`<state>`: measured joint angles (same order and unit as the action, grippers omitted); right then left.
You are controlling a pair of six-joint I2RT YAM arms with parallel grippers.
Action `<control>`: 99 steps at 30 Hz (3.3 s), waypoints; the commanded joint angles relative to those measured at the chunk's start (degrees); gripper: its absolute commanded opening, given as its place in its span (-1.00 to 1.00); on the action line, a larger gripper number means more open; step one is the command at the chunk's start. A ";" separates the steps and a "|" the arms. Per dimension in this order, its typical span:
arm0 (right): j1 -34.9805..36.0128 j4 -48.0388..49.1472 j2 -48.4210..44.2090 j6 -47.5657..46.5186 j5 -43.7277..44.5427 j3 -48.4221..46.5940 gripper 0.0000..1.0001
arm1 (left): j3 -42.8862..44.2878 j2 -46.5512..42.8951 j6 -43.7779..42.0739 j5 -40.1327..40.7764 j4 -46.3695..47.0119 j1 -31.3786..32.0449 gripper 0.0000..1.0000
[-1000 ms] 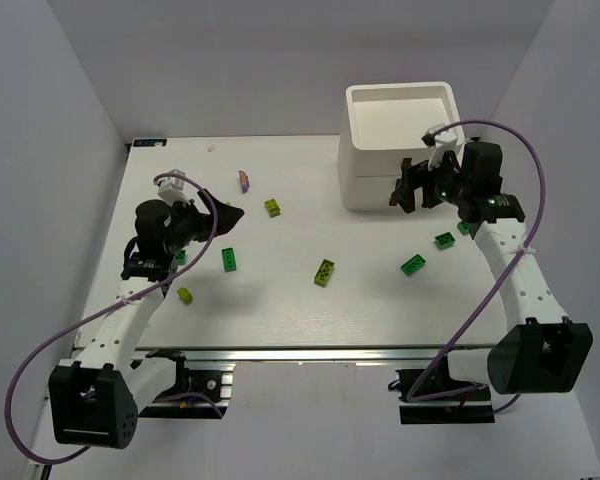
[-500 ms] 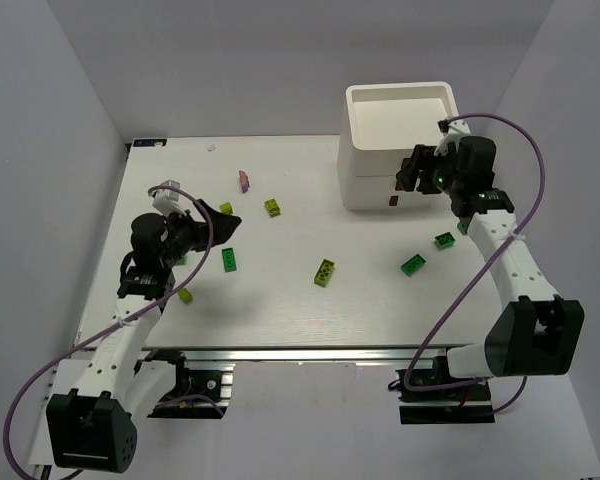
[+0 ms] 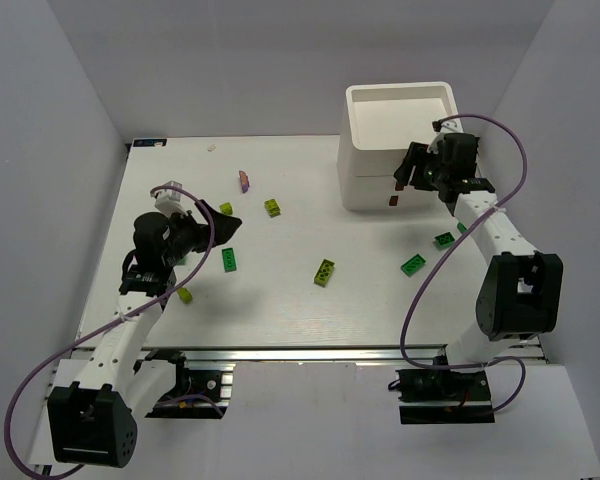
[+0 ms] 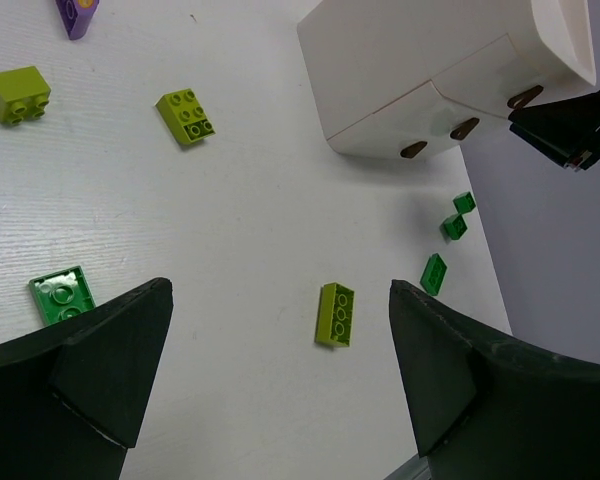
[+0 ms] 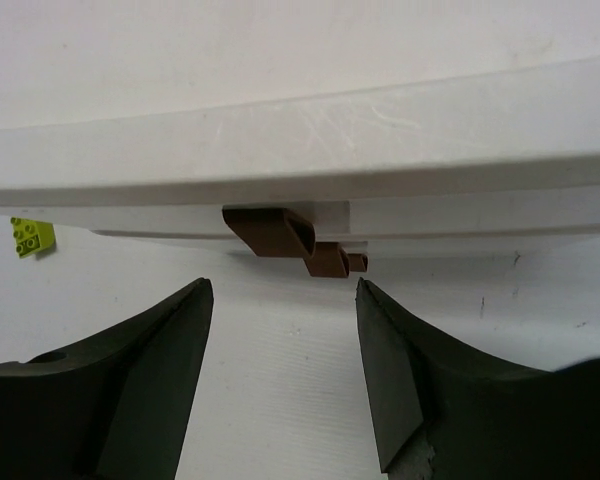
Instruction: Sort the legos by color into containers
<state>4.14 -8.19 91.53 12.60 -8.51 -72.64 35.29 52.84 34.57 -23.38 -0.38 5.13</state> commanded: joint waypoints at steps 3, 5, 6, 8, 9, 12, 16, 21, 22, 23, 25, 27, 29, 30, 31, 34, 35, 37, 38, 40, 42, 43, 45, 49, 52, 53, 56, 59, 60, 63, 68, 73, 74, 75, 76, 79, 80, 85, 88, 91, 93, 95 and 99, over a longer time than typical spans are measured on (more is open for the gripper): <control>-0.10 7.48 0.58 -1.79 -0.54 -2.59 0.26 | 0.22 -0.54 0.77 0.52 2.23 0.24 0.96; -0.10 7.48 2.15 -1.96 -0.63 -3.99 0.22 | 0.66 0.07 0.68 0.44 2.14 0.24 0.96; -0.19 9.14 2.69 -2.05 -0.80 -4.43 0.22 | 0.66 0.07 0.50 0.44 2.05 0.24 0.96; -0.19 9.68 3.92 -2.23 -0.80 -5.31 0.19 | 1.10 0.68 0.33 0.43 2.05 0.24 0.96; -0.10 9.94 4.27 -2.32 -0.72 -5.58 0.16 | 1.27 0.86 0.33 0.44 2.05 0.24 0.96; -0.19 10.91 5.24 -2.76 -1.15 -6.37 -0.05 | 1.71 1.39 0.33 0.61 2.14 0.24 0.96; -0.19 12.49 4.89 -3.72 -2.21 -5.24 -0.39 | 1.80 1.57 0.32 1.14 2.32 0.24 0.96; -0.27 15.04 2.70 -5.57 -3.79 -2.07 -0.98 | 1.54 1.65 0.50 1.23 2.75 0.24 0.96; -0.27 15.21 1.65 -6.27 -4.05 -1.54 -1.00 | 1.63 1.65 0.50 1.23 2.76 0.24 0.96; -0.19 15.30 0.94 -6.53 -4.23 -0.15 -1.00 | 1.54 1.74 0.59 1.31 2.93 0.24 0.96; -0.36 15.48 -1.25 -7.15 -4.76 1.53 -1.00 | 1.63 1.83 0.59 1.32 3.02 0.24 0.96; -0.45 15.48 -3.71 -7.50 -5.02 4.08 -1.00 | 1.63 2.09 0.68 0.97 3.28 0.24 0.96; -0.36 15.22 -5.39 -7.50 -5.11 5.92 -1.00 | 1.71 2.53 0.68 0.79 3.46 0.24 0.96; -0.54 14.87 -7.22 -7.42 -5.46 7.67 -1.00 | 1.71 2.71 0.68 0.53 3.63 0.24 0.96; -0.45 14.60 -8.11 -7.41 -5.72 8.47 -1.00 | 1.80 2.97 0.68 0.44 3.81 0.24 0.96; -0.36 13.73 -11.62 -7.41 -6.08 11.81 -1.00 | 1.89 3.67 0.68 0.09 4.16 0.24 0.96; -0.54 13.20 -12.33 -7.24 -6.08 12.60 -1.00 | 2.06 3.94 0.59 0.08 4.51 0.24 0.96; -0.45 12.50 -14.61 -7.33 -5.90 14.45 -1.00 | 2.15 4.46 0.68 -0.44 4.95 0.24 0.96; -0.54 11.53 -15.23 -7.24 -5.81 14.89 -1.00 | 2.24 4.73 0.59 -0.44 5.13 0.24 0.96; -0.54 10.48 -17.16 -7.06 -5.73 16.38 -1.00 | 2.33 5.34 0.59 -0.79 5.30 0.24 0.96; -0.62 9.95 -19.00 -6.80 -5.46 17.53 -1.00 | 2.50 5.78 0.59 -1.14 5.57 0.24 0.96; -0.54 10.03 -19.36 -6.89 -5.29 18.49 -1.00 | 2.50 5.96 0.59 -1.15 5.74 0.24 0.96; -0.45 9.94 -19.72 -6.80 -5.46 18.76 -0.94 | 2.59 6.66 0.59 -1.23 5.83 0.24 0.96; -0.45 8.28 -18.93 -9.34 -10.98 17.27 0.30 | 4.35 8.59 0.07 -0.80 3.21 0.76 0.96; -0.36 3.64 -18.93 -14.24 -17.22 16.13 0.70 | 6.54 9.82 -0.90 0.78 0.74 0.76 0.96; -0.54 2.14 -19.02 -15.31 -20.28 15.87 0.78 | 7.07 10.17 -1.17 1.22 -1.70 0.76 0.96; -0.36 -3.14 -19.37 -21.99 -27.49 16.13 0.78 | 8.92 11.58 -1.87 2.28 -4.80 0.76 0.86; -0.45 -8.31 -19.72 -30.57 -35.83 16.92 0.76 | 10.32 13.43 -1.96 2.98 -7.78 0.76 0.64; -0.45 -10.43 -19.72 -33.66 -38.13 17.18 0.74 | 10.76 13.95 -2.05 3.25 -8.49 0.76 0.56; -0.10 -20.97 -19.63 -50.79 -47.45 17.01 0.57 | 12.08 15.89 -1.61 3.86 -11.48 0.76 0.16; 1.48 -36.17 -17.44 -79.44 -53.44 16.13 0.29 | 13.66 16.77 -2.05 4.66 -15.17 0.76 0.10; 5.87 -47.96 -9.80 -97.39 -51.09 11.30 0.58 | 15.07 16.51 -3.01 5.88 -19.20 0.76 0.61; 6.49 -48.06 -8.40 -98.98 -50.38 11.12 0.66 | 15.42 16.25 -3.01 6.58 -20.00 0.76 0.64; 9.19 -47.80 -7.95 -100.39 -49.59 11.21 0.68 | 15.60 15.98 -3.01 6.94 -20.79 0.76 0.66; 10.09 -46.06 -7.51 -102.32 -48.02 11.38 0.74 | 15.43 15.72 -2.93 7.38 -22.37 0.76 0.69; 15.01 -44.12 -5.31 -108.64 -44.59 11.03 0.78 | 15.07 13.52 -2.23 10.18 -26.33 0.76 0.70; 17.98 -43.85 -3.57 -109.71 -43.88 10.07 0.78 | 14.99 12.74 -1.96 12.02 -27.47 0.76 0.71; 25.47 -42.88 5.30 -115.60 -39.49 4.01 0.78 | 12.88 7.64 2.08 17.31 -34.50 0.76 0.79; 28.90 -40.95 8.83 -115.87 -35.54 1.02 0.78 | 11.30 5.53 3.31 18.89 -37.14 0.76 0.80; 30.92 -38.75 13.31 -115.17 -32.02 -1.36 0.74 | 9.98 3.68 4.19 19.95 -38.46 0.76 0.80; 31.63 -38.49 14.64 -115.08 -30.60 -2.93 0.72 | 9.45 2.80 4.45 20.56 -39.16 0.76 0.82; 31.98 -38.40 15.96 -115.17 -28.32 -3.56 0.69 | 8.92 2.18 4.63 20.74 -39.26 0.76 0.82; 32.33 -36.82 17.37 -116.22 -24.20 -3.65 0.63 | 8.04 2.00 4.98 20.65 -38.90 0.76 0.82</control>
<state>36.07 -46.04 108.22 -101.51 -36.75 -74.30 44.01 56.31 38.72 -3.86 -38.81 5.74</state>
